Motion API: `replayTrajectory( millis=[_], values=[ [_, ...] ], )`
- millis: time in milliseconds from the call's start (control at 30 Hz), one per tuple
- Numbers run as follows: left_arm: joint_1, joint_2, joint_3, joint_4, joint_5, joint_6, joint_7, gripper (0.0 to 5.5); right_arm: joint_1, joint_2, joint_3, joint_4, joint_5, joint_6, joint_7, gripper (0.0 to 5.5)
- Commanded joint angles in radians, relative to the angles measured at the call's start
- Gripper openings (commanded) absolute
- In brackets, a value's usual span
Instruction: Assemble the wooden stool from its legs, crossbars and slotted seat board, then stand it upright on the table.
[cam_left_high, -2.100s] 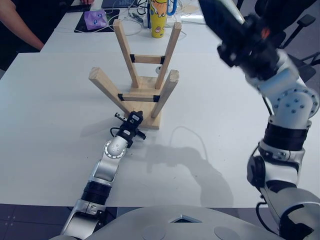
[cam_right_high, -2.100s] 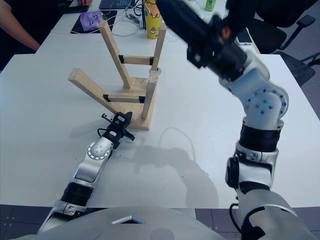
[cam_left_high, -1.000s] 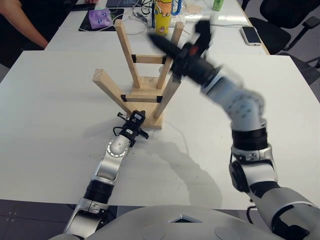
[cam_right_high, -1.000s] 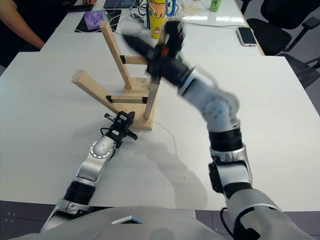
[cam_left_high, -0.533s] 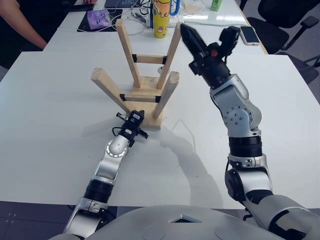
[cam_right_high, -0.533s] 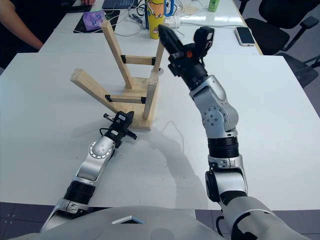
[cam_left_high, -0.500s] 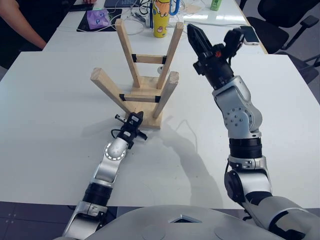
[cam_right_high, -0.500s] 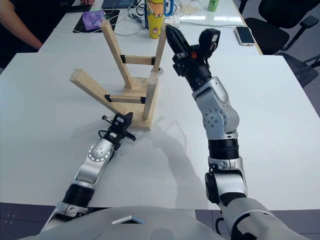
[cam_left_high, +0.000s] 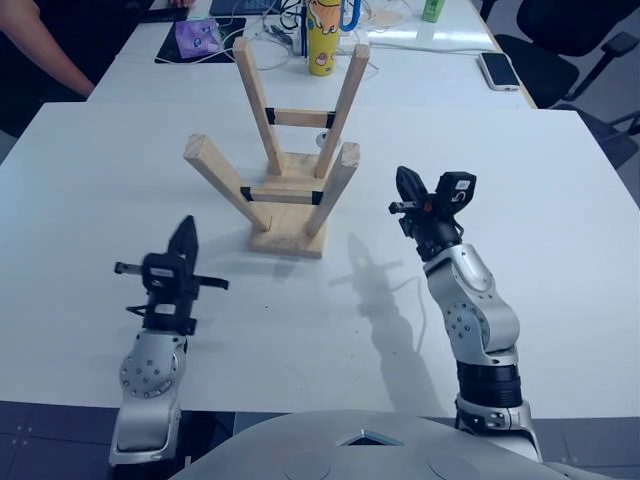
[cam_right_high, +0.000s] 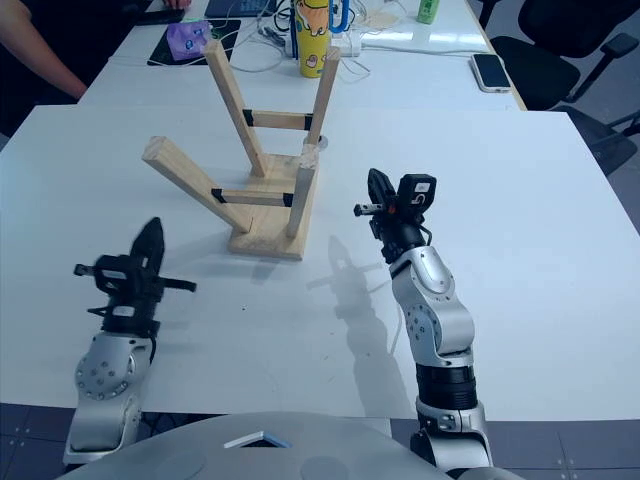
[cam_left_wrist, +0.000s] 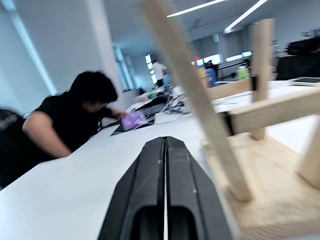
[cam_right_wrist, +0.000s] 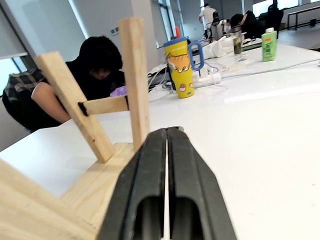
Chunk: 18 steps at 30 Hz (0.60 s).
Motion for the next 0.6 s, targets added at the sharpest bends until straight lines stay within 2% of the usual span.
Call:
replayTrajectory(
  millis=[33,200,367,467,600],
  values=[
    [-0.21,0.007,0.023,-0.011,-0.04,0.192,0.009,0.0,-0.001,0.016,0.008,-0.009,-0.013,0.034,-0.006,0.02],
    [-0.365,0.021,-0.057,-0.003,-0.014,0.334,-0.043,0.0,-0.014,0.027,0.037,-0.003,-0.023,0.06,0.011,0.02],
    [-0.369,0.017,-0.231,-0.009,0.044,0.443,-0.107,0.0,-0.038,0.038,0.041,0.0,-0.031,0.069,0.011,0.02],
    [-0.357,-0.003,-0.222,0.013,0.062,0.492,-0.074,0.0,-0.056,0.042,0.042,0.007,-0.037,0.069,0.021,0.02],
    [-0.368,-0.035,-0.148,0.033,0.063,0.53,-0.014,0.0,-0.066,0.028,0.068,0.005,-0.069,0.061,0.052,0.02]
  ],
)
